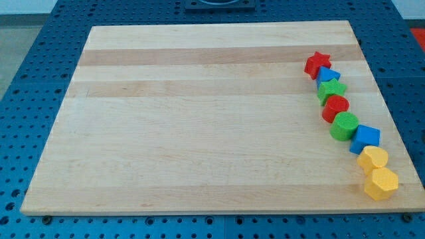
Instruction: Push the blue cube into a green circle
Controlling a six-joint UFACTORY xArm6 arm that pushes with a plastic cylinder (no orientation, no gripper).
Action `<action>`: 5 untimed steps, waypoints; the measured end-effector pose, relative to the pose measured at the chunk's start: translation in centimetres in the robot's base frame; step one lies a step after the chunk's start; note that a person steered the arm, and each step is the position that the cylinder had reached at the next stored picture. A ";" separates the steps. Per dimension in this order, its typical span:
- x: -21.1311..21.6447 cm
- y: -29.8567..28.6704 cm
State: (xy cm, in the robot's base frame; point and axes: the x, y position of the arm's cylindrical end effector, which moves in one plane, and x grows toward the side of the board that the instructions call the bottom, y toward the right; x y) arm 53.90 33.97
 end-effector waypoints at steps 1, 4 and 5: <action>2.2 0.0; -3.7 -2.0; -3.1 -2.8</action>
State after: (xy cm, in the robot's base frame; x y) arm 50.79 31.17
